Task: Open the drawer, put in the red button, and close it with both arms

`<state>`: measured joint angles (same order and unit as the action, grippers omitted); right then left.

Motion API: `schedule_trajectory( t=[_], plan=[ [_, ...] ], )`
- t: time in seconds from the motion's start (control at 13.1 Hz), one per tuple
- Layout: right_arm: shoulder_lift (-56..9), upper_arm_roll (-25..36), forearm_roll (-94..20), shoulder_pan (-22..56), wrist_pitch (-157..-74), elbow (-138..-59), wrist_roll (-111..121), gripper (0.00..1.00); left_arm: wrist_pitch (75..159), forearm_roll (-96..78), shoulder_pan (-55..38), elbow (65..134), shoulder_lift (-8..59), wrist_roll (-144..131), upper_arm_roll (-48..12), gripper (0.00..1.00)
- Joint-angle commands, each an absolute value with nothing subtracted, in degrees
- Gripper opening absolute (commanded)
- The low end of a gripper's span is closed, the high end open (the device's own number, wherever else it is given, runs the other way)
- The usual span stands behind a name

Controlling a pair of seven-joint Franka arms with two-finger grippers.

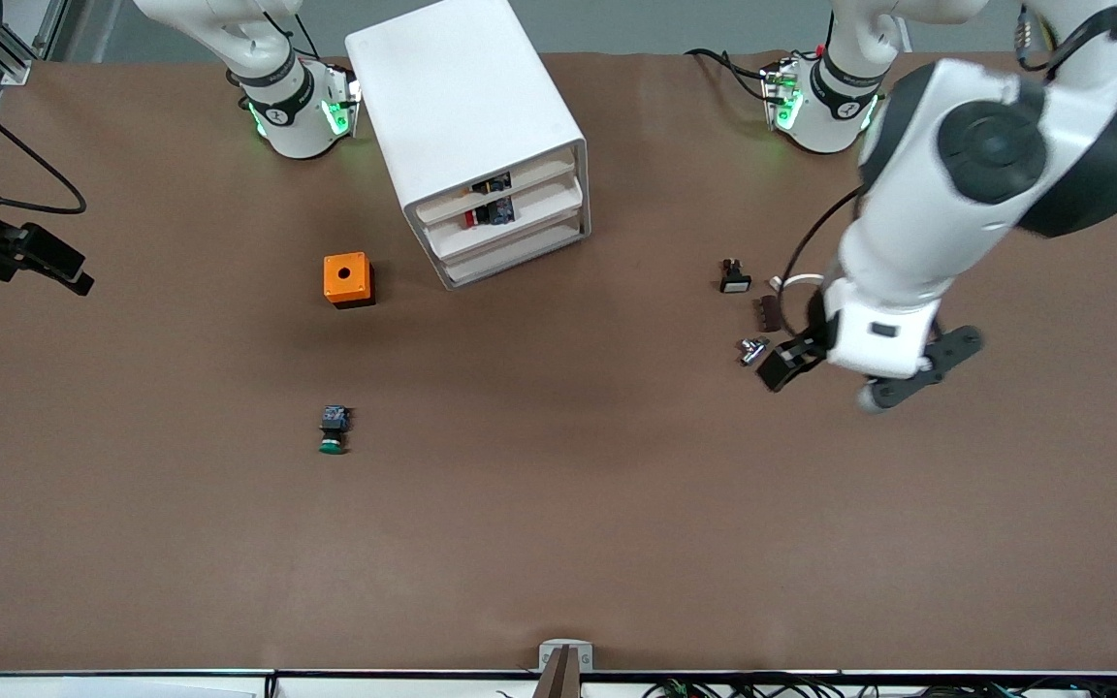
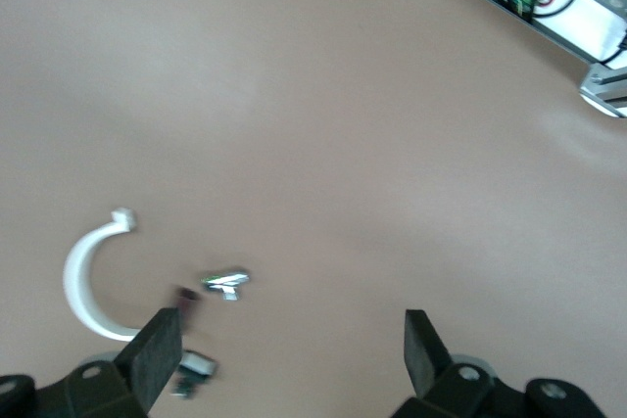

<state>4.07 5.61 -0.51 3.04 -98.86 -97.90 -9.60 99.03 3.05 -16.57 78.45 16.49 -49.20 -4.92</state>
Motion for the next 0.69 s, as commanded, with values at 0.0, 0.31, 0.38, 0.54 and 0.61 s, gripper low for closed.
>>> schedule_trajectory(
  t=[0.0, 0.31, 0.38, 0.54, 0.61],
  plan=[
    [5.1, 5.4, 0.4, 2.7, -98.5, -98.1, -9.2, 1.0, 92.9, 4.0, -11.7, 80.2, 10.7, -39.2, -5.5, 1.0],
    [5.2, 5.4, 0.4, 2.6, -98.5, -98.2, -9.2, 1.0, 86.0, 3.3, -5.9, 80.3, 5.8, -26.7, -5.7, 1.0],
    [5.3, 5.4, 0.4, 2.5, -98.4, -98.2, -9.2, 1.0, 84.4, 3.3, -5.0, 80.3, 4.9, -24.7, -5.5, 1.0],
    [5.3, 5.4, 0.4, 2.5, -98.4, -98.3, -9.2, 1.0, 81.9, 3.2, -3.5, 80.7, 2.7, -21.8, -5.5, 1.0],
    [5.3, 5.4, 0.4, 2.5, -98.4, -98.3, -9.2, 1.0, 80.8, 3.2, -3.2, 81.3, 1.4, -19.1, -5.5, 1.0]
  ],
)
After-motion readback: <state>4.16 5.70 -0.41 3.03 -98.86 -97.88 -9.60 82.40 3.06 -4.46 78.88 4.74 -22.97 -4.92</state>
